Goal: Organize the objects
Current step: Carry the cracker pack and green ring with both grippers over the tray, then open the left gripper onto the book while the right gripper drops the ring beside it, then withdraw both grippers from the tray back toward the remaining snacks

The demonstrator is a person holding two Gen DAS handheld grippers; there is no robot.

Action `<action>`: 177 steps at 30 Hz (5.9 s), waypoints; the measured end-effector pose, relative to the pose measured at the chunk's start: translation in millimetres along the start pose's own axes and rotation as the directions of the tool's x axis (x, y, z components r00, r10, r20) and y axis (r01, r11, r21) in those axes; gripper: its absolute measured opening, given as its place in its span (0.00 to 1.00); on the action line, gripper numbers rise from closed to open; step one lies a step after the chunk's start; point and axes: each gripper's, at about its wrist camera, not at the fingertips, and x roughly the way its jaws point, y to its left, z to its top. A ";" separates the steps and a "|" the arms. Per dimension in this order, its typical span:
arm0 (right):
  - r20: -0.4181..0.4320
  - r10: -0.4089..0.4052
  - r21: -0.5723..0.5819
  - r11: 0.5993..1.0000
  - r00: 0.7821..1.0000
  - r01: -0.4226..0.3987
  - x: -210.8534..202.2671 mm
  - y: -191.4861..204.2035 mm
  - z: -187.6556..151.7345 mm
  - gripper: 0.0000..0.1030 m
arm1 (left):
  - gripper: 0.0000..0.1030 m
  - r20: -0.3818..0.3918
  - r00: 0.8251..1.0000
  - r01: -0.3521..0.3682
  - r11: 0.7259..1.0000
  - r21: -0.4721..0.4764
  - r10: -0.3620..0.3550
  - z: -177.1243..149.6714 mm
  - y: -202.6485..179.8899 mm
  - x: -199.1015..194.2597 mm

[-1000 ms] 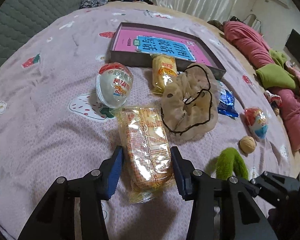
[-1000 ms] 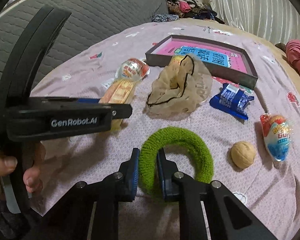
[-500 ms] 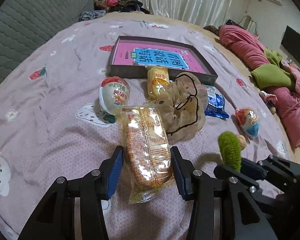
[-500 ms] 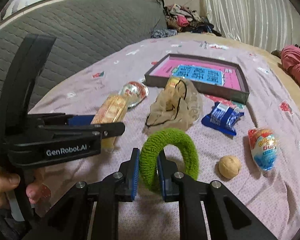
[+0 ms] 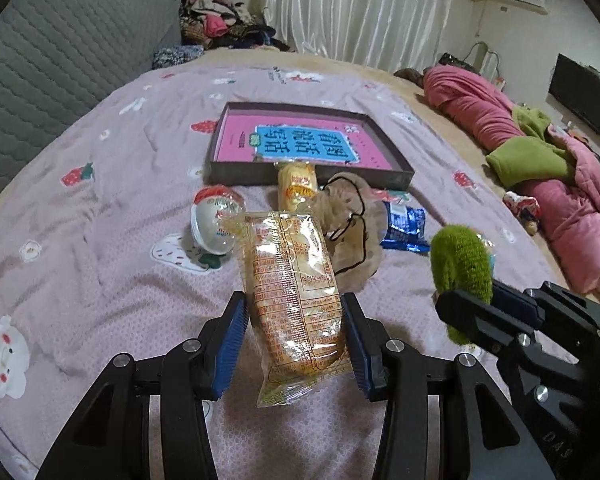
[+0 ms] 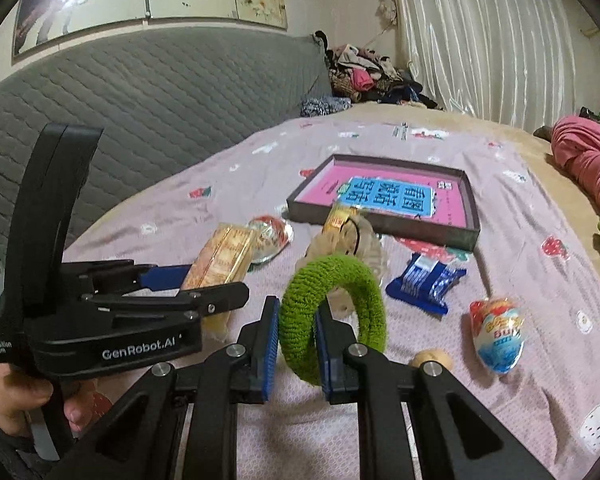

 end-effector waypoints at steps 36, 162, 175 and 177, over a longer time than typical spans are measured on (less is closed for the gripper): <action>0.197 -0.036 0.023 0.999 0.980 0.032 -24.0 -57.7 117.5 0.17 | 0.47 0.119 0.993 0.004 0.998 0.064 -0.012 126.8 -20.9 10.4; -0.078 -0.068 0.130 0.988 0.995 0.077 -1.8 -91.7 128.8 0.92 | 0.88 0.056 0.996 -0.063 0.996 -0.056 0.066 142.7 40.8 -5.9; -0.069 -0.112 0.126 0.985 0.991 0.120 -50.9 -73.4 97.4 0.93 | 0.88 0.013 0.997 -0.079 0.996 -0.036 0.079 82.8 38.0 -35.8; -0.069 -0.113 0.128 0.984 0.991 0.121 -56.2 -72.6 92.7 0.93 | 0.88 0.012 0.997 -0.080 0.996 -0.032 0.081 75.7 36.0 -39.7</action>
